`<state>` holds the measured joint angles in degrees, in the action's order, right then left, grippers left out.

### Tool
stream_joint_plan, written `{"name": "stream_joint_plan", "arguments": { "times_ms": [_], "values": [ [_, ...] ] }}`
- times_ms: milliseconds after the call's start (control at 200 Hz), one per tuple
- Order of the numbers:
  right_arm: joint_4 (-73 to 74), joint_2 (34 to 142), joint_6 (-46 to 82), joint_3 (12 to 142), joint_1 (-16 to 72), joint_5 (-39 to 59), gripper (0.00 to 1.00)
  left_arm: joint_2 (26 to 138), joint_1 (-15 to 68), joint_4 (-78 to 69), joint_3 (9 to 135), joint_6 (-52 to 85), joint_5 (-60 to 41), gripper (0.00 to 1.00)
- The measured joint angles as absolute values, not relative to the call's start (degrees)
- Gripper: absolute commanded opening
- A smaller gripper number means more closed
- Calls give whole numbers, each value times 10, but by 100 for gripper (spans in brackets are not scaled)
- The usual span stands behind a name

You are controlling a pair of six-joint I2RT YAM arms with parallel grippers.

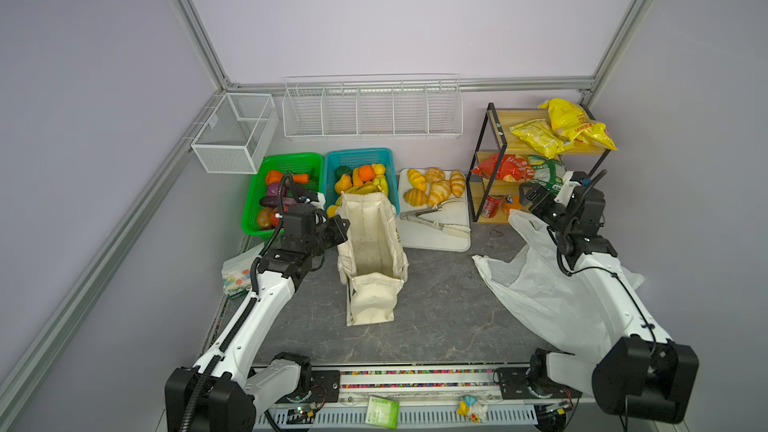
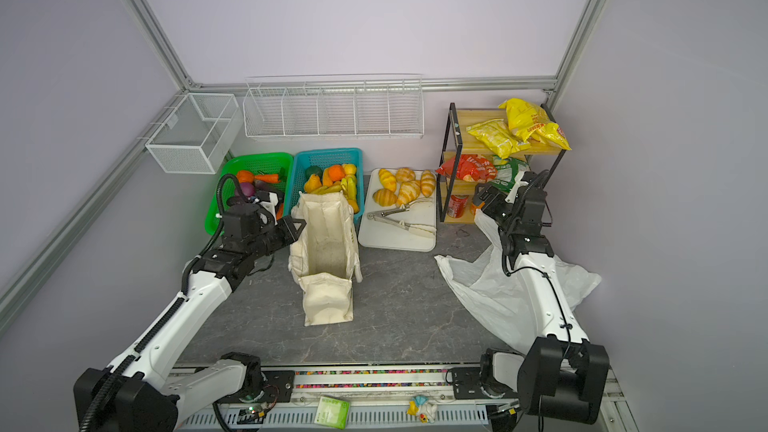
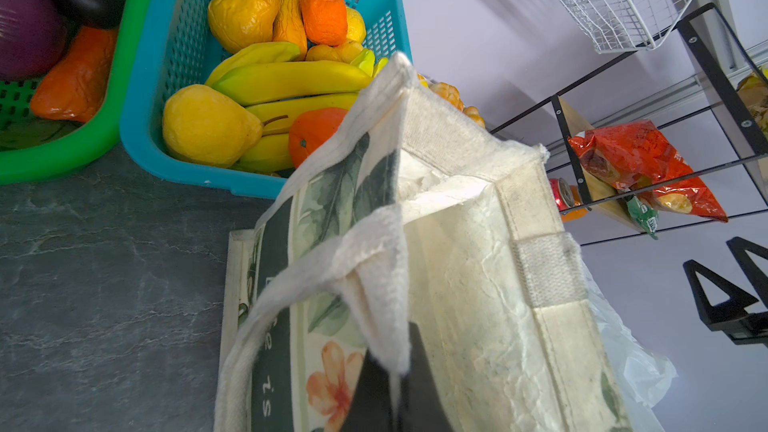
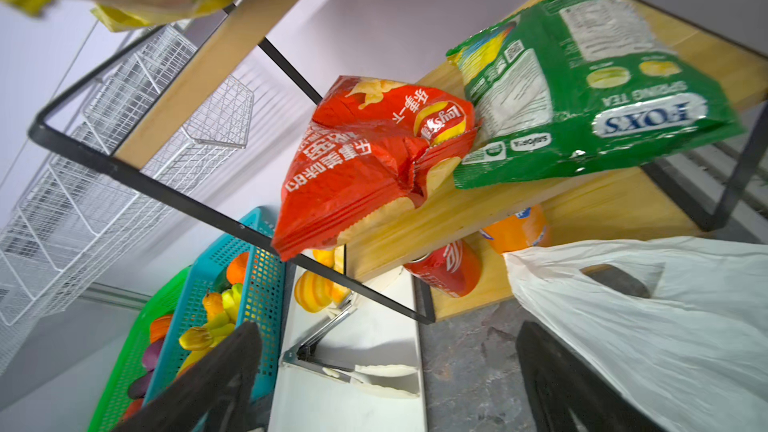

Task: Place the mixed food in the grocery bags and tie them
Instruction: 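Grasp the red chip bag on the shelf with the right gripper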

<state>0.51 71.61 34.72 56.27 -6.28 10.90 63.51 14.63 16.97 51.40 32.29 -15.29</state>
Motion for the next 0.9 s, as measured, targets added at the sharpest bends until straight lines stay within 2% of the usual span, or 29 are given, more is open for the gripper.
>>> {"name": "stream_joint_plan", "arguments": {
  "times_ms": [135, 365, 510, 725, 805, 900],
  "values": [
    [17, 755, 371, 605, -36, 111, 96, 632, 146, 166, 512, 323, -155, 0],
    [34, 802, 427, 649, -15, 52, 83, 619, 146, 165, 507, 323, -155, 0],
    [39, 834, 454, 656, -14, 16, 70, 613, 146, 165, 505, 323, -155, 0],
    [67, 852, 472, 654, -13, -1, 32, 604, 146, 165, 504, 322, -155, 0],
    [85, 844, 467, 642, -13, -4, 23, 602, 146, 165, 503, 322, -155, 0],
    [100, 822, 460, 614, -13, -7, 19, 600, 146, 165, 503, 322, -155, 0]
  ]
}}
